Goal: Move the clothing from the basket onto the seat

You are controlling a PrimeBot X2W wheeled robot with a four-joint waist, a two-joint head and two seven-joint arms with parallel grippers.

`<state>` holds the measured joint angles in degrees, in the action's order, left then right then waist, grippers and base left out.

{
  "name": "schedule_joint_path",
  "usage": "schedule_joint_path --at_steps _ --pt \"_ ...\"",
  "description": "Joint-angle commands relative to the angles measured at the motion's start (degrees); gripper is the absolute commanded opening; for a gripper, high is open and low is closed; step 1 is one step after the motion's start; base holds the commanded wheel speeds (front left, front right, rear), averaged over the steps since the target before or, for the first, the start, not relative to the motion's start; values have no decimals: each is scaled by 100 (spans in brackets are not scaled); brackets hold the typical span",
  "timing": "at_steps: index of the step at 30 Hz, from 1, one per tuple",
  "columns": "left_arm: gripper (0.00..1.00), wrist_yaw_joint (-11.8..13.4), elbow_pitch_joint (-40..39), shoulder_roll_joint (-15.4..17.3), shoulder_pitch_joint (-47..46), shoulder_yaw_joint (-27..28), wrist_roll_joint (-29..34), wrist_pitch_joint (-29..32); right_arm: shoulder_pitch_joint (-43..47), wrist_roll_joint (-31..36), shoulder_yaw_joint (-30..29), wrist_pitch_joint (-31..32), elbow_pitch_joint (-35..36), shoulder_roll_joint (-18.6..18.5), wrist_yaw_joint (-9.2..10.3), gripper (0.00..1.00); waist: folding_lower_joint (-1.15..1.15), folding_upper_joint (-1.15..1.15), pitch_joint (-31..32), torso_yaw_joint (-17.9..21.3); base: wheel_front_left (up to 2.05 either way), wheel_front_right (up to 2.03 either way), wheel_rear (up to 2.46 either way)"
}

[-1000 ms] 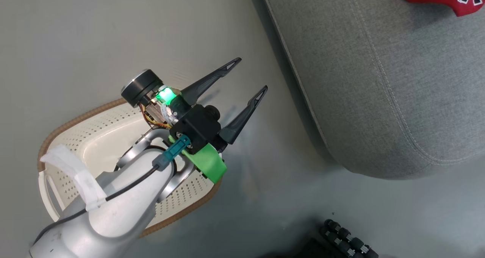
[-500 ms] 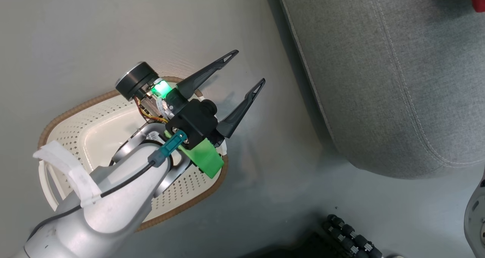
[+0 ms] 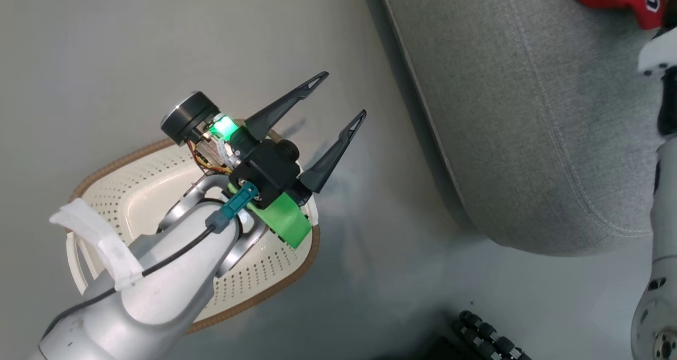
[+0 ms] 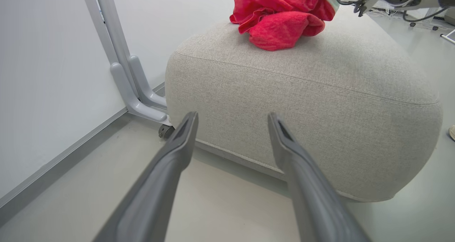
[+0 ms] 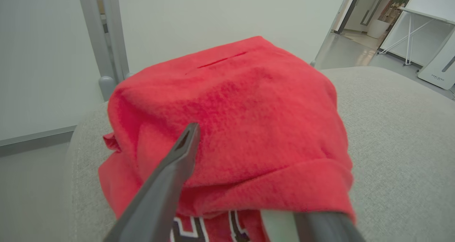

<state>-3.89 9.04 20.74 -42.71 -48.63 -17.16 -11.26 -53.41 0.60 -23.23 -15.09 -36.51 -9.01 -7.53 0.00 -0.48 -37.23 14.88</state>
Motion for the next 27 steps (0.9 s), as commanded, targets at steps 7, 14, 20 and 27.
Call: schedule_joint_path --at_steps 7,14,20,27 --pt "100 122 243 -161 297 -7 -175 -191 976 -5 250 -11 281 125 8 100 0 48 825 112 0 0 0" --pt "100 236 470 -359 597 43 -350 -310 1844 -111 585 -11 642 116 8 100 0 48 1486 139 0 0 0" --pt "100 314 626 -472 849 154 -496 -373 2346 -285 940 -11 1087 83 8 100 0 48 1950 10 0 0 0" --pt "100 433 741 -570 1199 390 -638 -396 2835 -425 1370 -10 1633 223 8 100 0 48 2409 -337 0 0 0"
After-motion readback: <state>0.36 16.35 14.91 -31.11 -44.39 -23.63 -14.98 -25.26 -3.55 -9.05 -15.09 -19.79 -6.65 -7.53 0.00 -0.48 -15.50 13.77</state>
